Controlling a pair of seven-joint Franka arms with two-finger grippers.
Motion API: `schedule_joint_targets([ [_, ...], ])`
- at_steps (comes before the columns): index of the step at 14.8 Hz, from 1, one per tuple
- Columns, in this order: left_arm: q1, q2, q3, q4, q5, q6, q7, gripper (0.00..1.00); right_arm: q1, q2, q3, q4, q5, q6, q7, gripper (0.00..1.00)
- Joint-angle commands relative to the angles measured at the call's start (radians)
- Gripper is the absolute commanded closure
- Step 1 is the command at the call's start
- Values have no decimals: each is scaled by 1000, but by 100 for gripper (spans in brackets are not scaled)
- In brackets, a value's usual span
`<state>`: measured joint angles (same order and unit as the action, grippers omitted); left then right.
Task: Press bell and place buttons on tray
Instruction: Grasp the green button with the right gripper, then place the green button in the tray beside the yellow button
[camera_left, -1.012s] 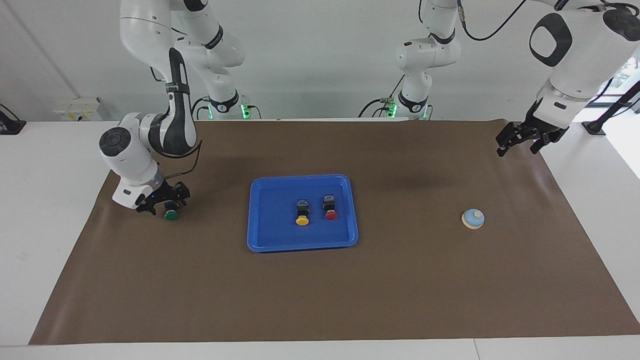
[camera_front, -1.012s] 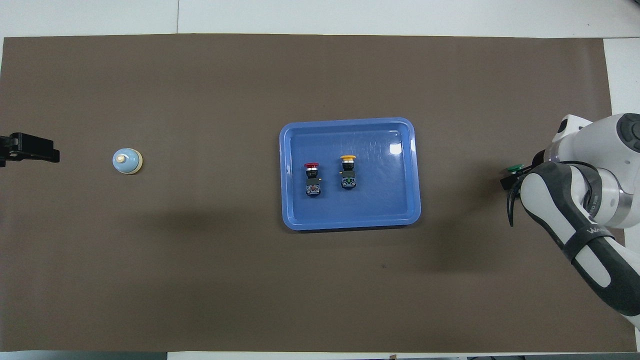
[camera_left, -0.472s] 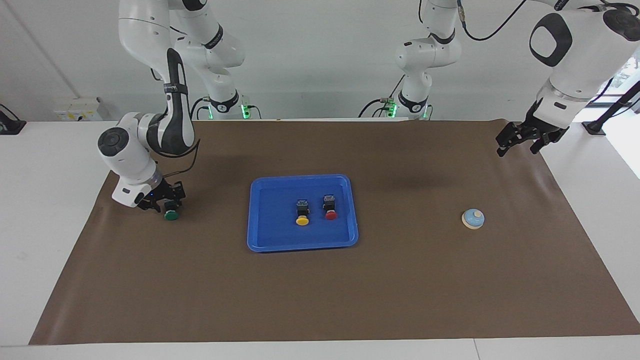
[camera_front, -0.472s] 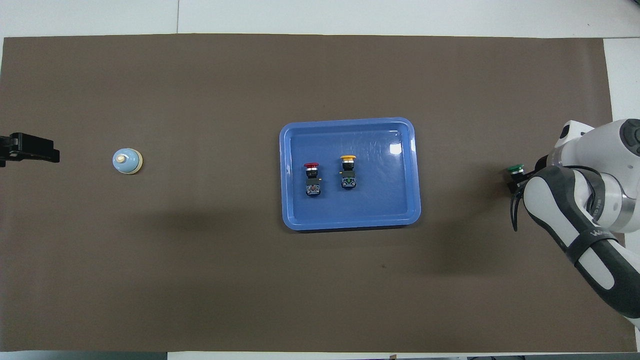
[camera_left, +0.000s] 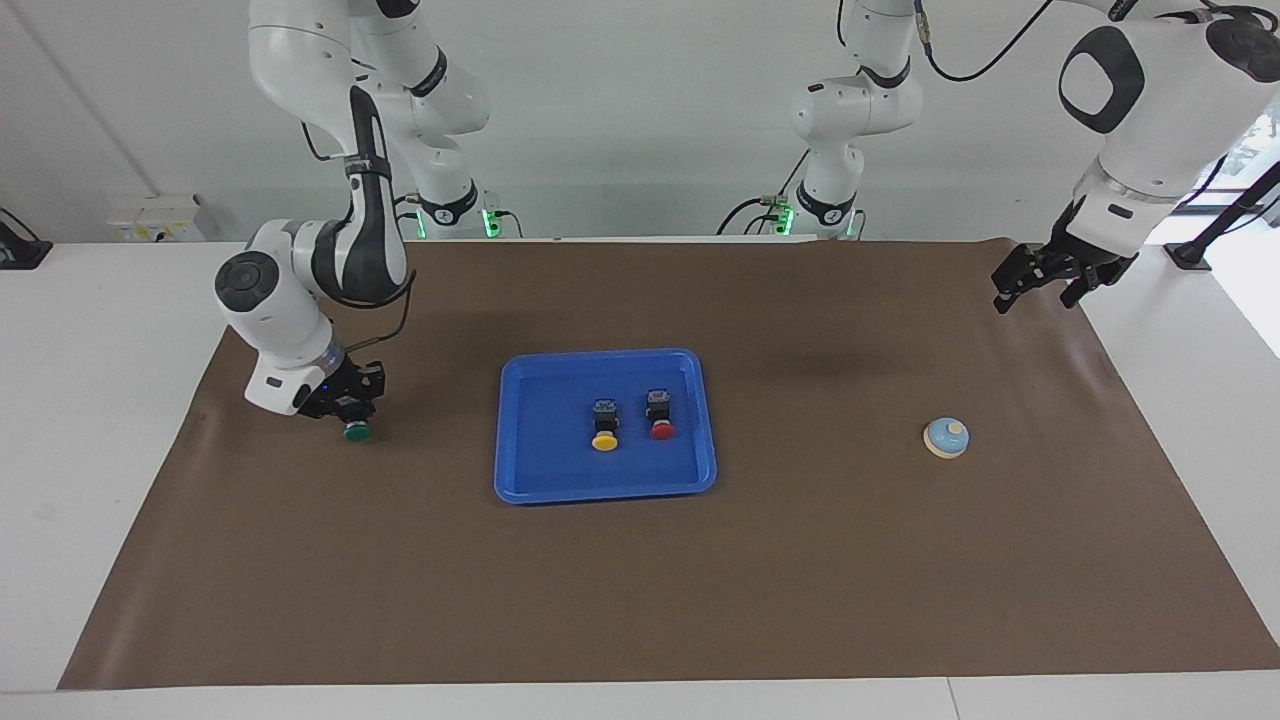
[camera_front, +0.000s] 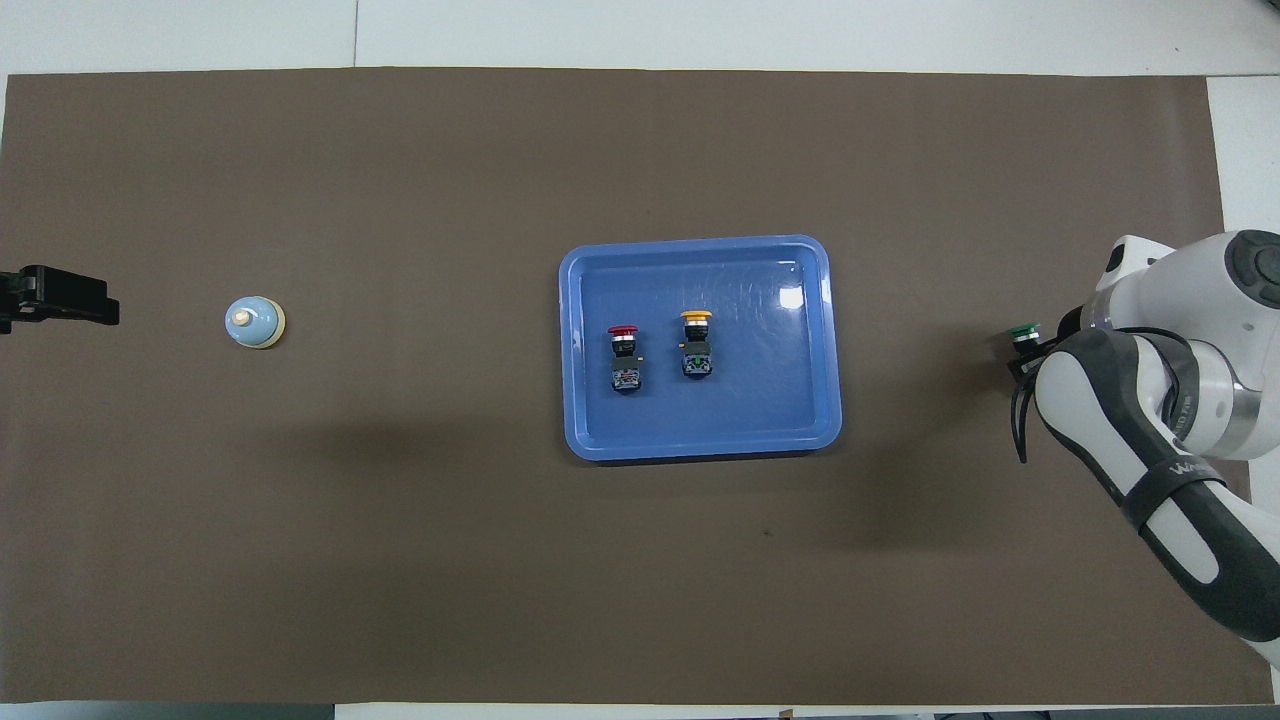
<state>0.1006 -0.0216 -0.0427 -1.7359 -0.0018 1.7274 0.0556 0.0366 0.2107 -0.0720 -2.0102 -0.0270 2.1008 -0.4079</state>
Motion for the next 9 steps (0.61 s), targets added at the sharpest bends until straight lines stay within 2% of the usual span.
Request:
schedule_joint_targets([
  [1,-1,-17,0,-7,-4,-9,-7,0,135,39,6,180,-8,-166,206,100],
  [3,-1,-17,0,-7,-4,-9,-7,0,218,44,6,188,1,-148,344,100],
  [5,-1,-17,0,-7,-4,-9,-7,0,288,64,6,189,76,-102,473,100],
  [9,-1,-17,0,-7,-4,-9,-7,0,374,133,6,185,122,5,595,100],
])
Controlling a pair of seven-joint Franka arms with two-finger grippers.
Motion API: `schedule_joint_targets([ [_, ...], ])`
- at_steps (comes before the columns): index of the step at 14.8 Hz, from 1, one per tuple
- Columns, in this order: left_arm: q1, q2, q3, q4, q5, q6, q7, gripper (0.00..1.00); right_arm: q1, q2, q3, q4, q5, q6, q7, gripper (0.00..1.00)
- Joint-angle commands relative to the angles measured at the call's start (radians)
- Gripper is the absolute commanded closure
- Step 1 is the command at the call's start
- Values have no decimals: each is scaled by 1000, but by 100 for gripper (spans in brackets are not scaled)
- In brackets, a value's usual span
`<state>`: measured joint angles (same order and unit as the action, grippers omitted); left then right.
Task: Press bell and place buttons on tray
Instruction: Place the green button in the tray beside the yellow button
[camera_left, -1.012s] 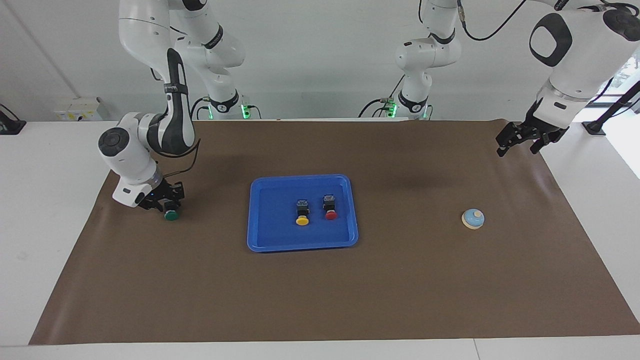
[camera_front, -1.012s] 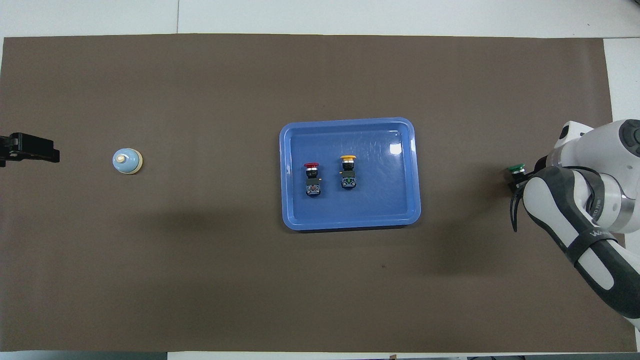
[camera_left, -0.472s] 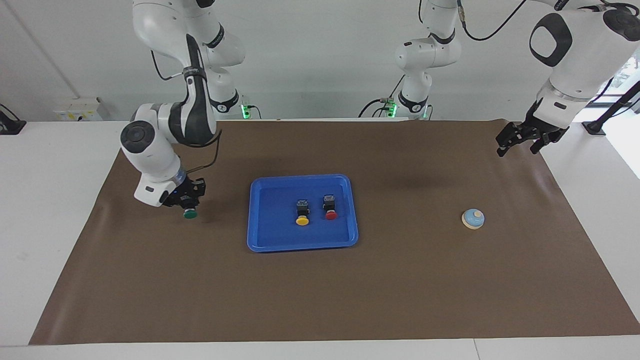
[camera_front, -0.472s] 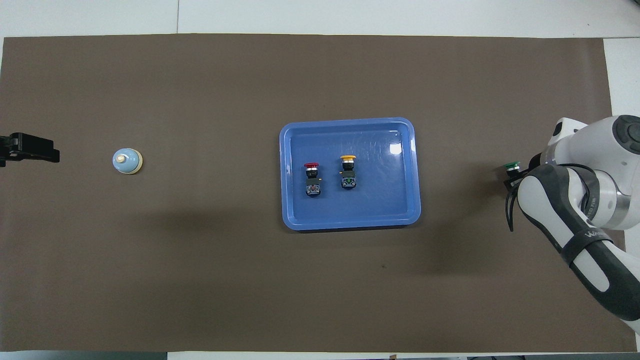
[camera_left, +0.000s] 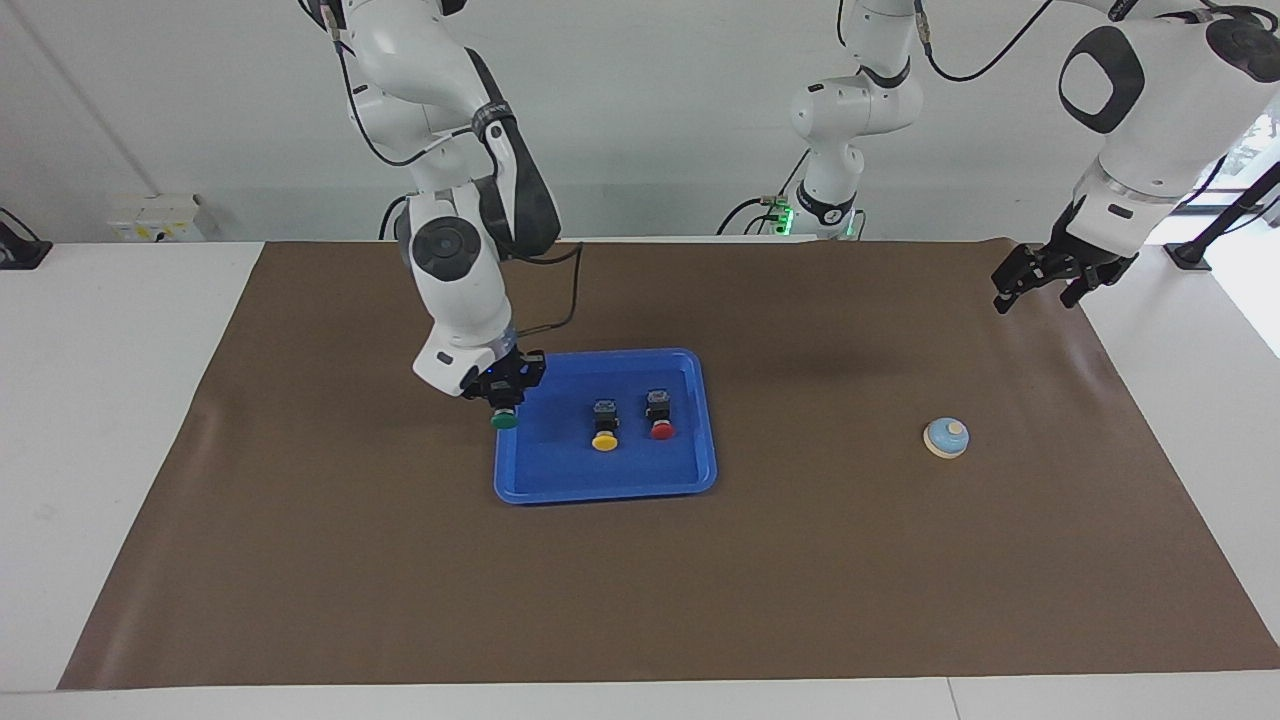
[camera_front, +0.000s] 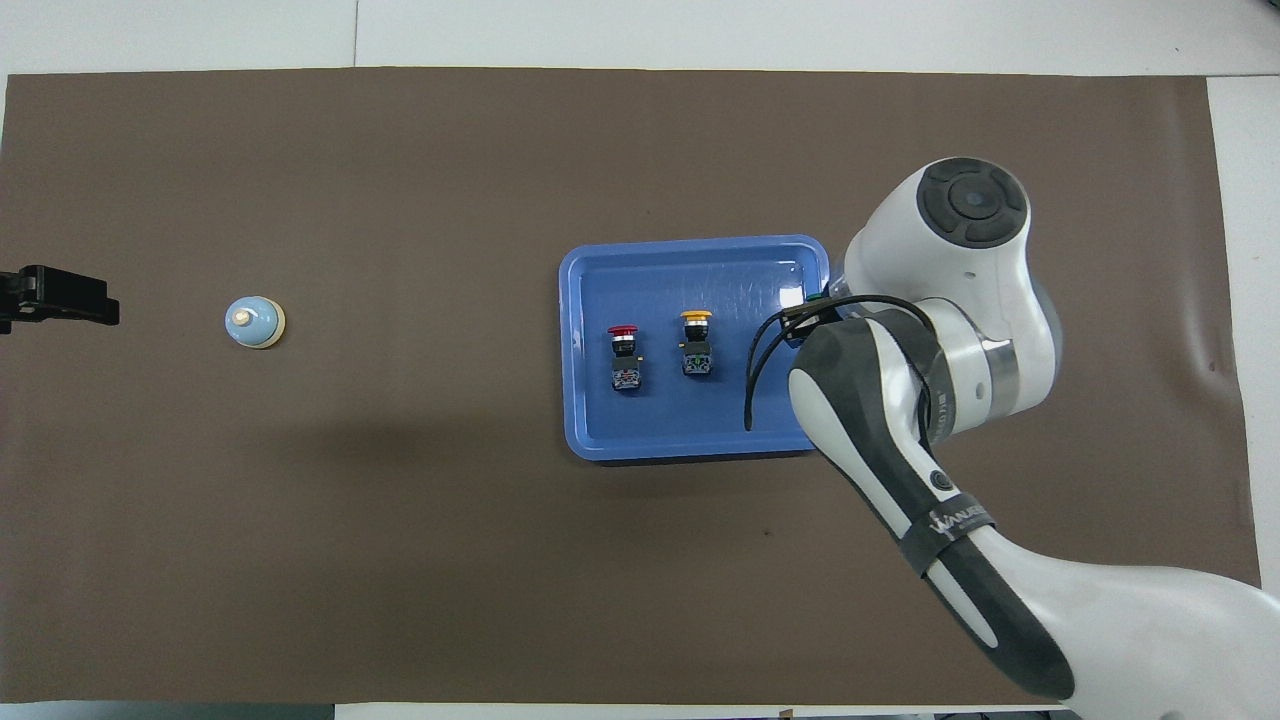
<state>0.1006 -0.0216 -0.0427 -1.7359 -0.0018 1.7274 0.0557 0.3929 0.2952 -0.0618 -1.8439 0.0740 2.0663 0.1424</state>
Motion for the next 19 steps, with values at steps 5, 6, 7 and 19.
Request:
schedule_joint_targets([
  [5,2,-17,0,-7,-4,-9,-7,0,21,59,-4,-3,21,84,43,100],
  [6,2,-17,0,-7,-4,-9,-7,0,23,68,-4,-6,21,101,43,100],
  [7,1,-17,0,-7,-4,-9,-7,0,23,73,-4,-8,23,109,42,100],
  [19,-5,-23,-5,-16,-1,-3,1,7,-5,-31,-13,-9,26,2,37,0],
])
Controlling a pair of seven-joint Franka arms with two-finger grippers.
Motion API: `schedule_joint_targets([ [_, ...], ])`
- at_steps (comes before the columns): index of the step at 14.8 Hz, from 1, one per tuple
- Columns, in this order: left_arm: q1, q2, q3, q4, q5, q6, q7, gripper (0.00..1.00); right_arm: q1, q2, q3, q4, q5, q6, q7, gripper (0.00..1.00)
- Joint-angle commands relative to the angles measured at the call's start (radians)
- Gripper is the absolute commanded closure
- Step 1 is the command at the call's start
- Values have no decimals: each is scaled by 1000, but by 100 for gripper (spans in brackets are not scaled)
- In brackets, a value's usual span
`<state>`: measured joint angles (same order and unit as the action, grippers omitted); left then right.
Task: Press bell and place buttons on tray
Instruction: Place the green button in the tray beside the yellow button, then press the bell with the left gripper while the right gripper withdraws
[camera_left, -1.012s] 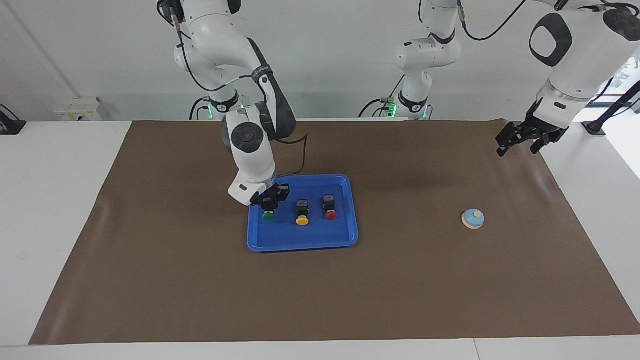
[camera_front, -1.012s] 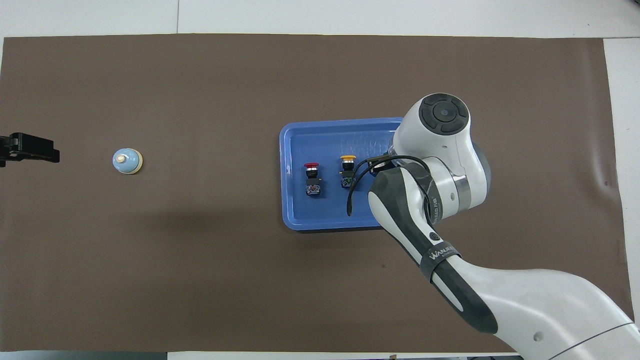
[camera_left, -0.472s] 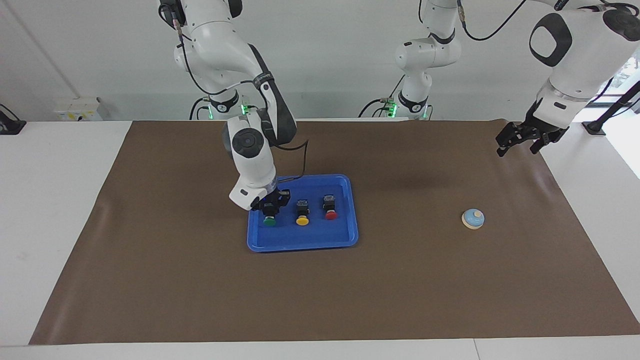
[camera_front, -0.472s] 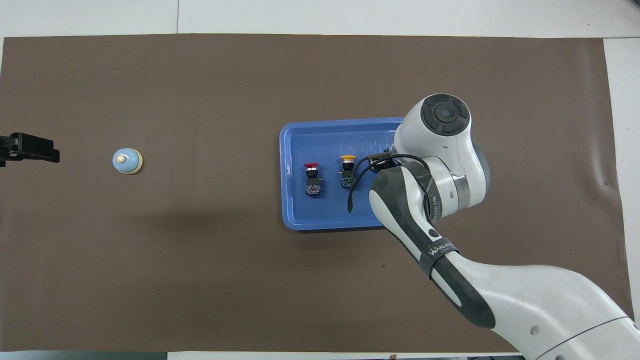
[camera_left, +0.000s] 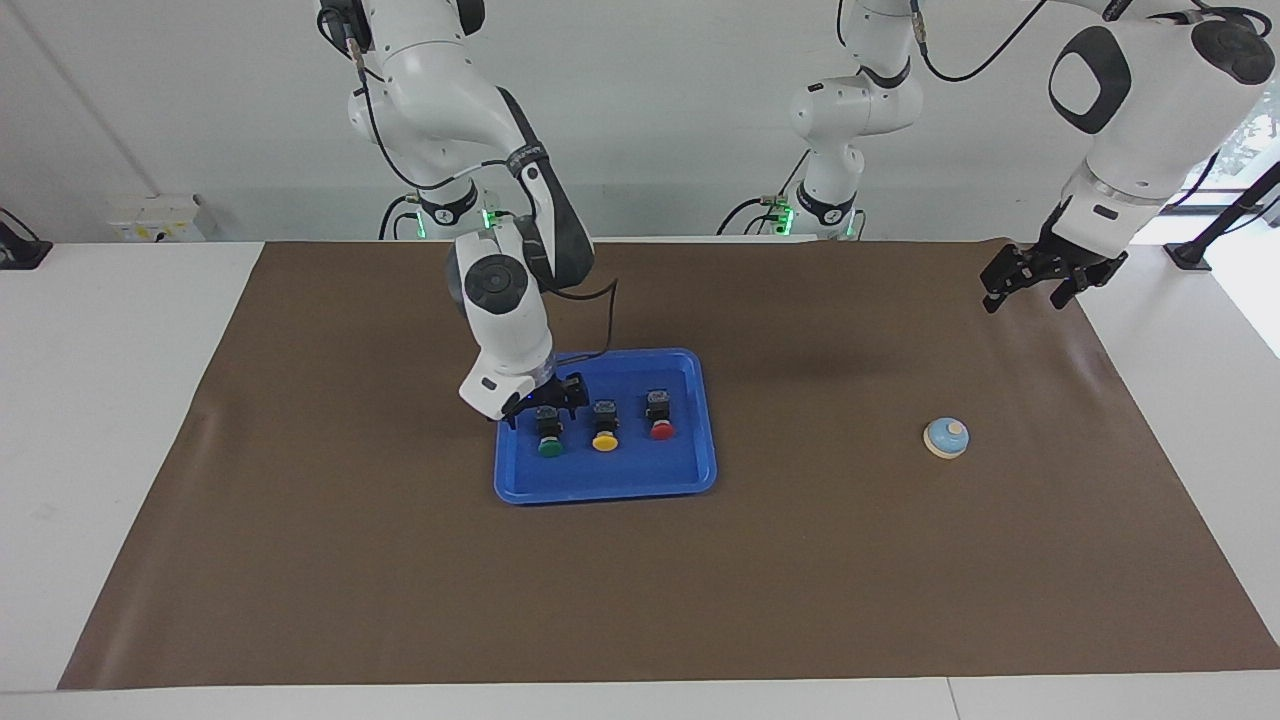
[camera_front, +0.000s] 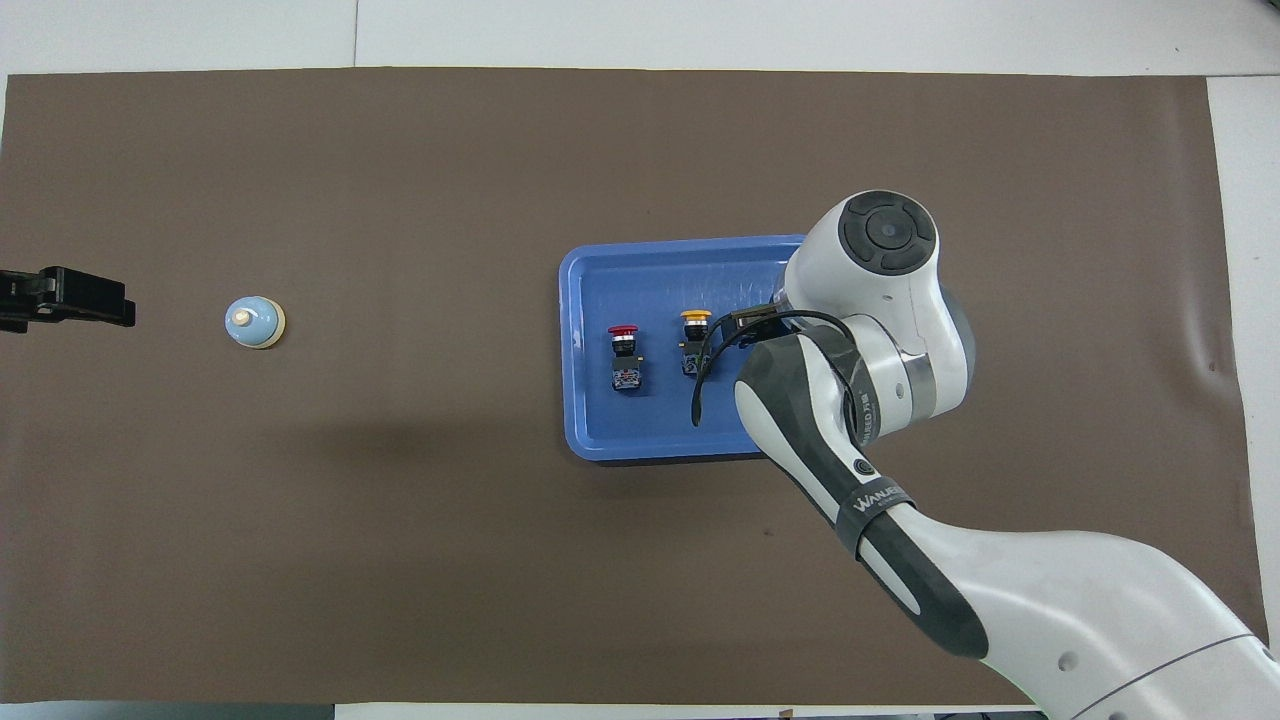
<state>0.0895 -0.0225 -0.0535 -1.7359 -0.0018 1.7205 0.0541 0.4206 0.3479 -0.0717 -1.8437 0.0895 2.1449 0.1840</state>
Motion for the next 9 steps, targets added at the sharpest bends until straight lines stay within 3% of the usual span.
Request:
schedule_joint_targets([
  [1,6,-24,4,-28,0,14,0,48,-54,-127,-3,-9,10,-133,-3,0],
  [2,6,-36,4,-51,-1,33,-2,79,-74,-168,-5,-8,6,-190,-5,0],
  [3,6,-45,4,-79,-1,57,-7,100,-98,-214,-5,-8,-4,-260,-6,0],
  [6,13,-47,7,-140,-3,149,-14,100,-176,-355,-7,-8,-11,-463,-47,0],
  [9,30,37,6,-133,-3,185,-7,100,-261,-428,3,-8,-19,-540,-115,0],
])
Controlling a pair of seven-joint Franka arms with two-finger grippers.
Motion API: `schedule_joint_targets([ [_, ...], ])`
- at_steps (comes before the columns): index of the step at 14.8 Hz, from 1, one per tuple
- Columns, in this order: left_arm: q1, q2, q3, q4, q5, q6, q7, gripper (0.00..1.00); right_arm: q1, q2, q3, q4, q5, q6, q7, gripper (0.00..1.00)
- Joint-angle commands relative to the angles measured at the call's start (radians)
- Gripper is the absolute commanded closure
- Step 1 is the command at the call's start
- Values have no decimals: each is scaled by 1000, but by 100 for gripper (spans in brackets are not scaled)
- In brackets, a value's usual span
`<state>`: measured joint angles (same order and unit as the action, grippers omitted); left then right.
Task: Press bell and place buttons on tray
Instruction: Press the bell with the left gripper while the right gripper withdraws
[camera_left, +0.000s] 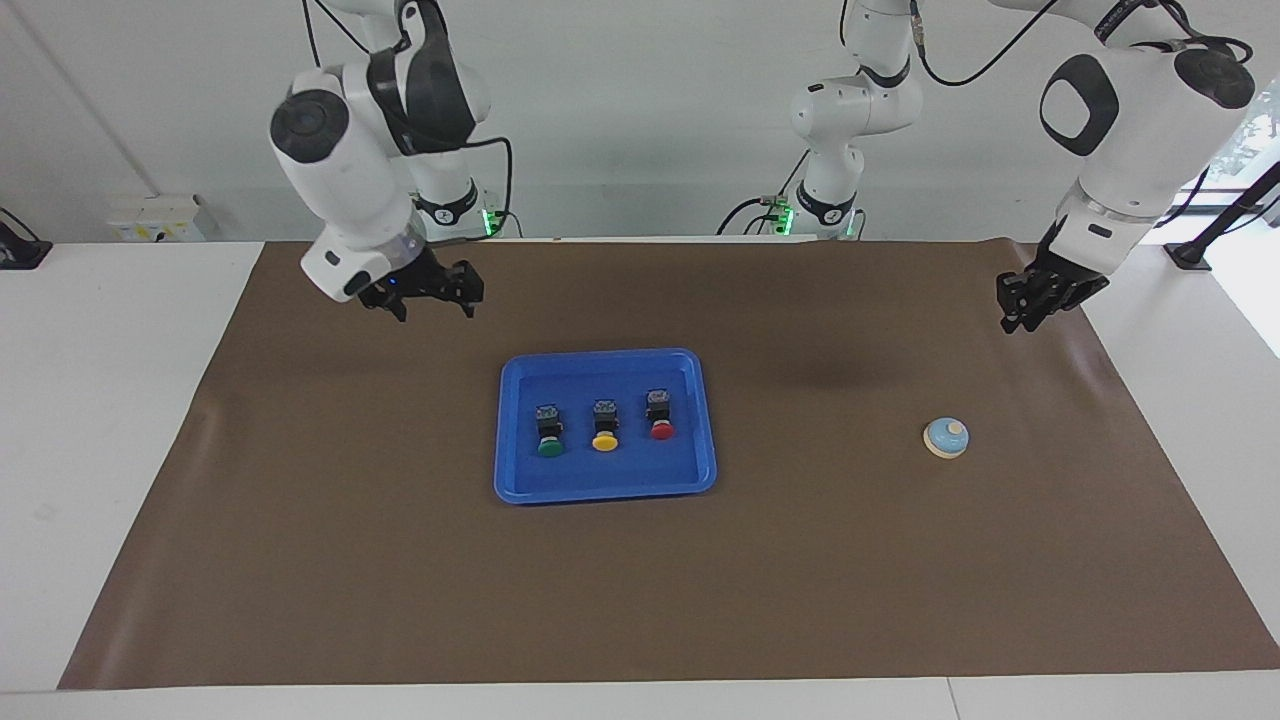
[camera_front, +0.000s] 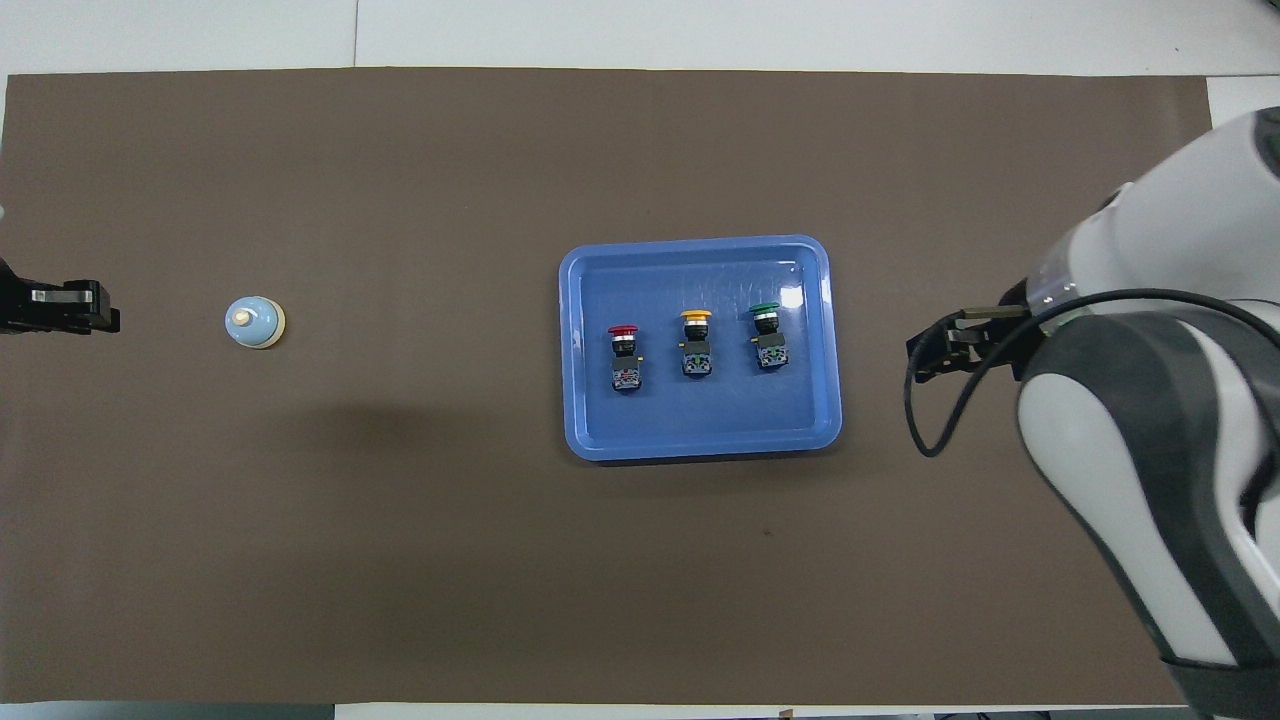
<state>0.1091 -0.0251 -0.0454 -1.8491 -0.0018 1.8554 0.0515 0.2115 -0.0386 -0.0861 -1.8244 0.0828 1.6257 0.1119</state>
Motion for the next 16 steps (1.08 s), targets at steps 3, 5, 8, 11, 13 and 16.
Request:
schedule_joint_targets([
  [3,9,120,-2,-21,-4,114,-4,100,-101,-29,74,-15,-90,-30,-52,0],
  [5,4,164,-2,-22,-4,159,-5,100,-130,32,89,63,-116,-75,-60,0],
  [8,4,214,-2,-22,-4,205,-5,100,-130,68,85,143,-112,-122,-63,0],
  [11,3,237,-2,-27,-4,237,-4,100,-130,98,71,186,-86,-142,-97,0],
  [13,1,241,-2,-42,-4,260,-4,100,-127,97,56,180,-86,-147,-100,0],
  [16,0,241,-2,-80,-4,312,-4,100,-115,68,28,178,-83,-162,-104,0],
])
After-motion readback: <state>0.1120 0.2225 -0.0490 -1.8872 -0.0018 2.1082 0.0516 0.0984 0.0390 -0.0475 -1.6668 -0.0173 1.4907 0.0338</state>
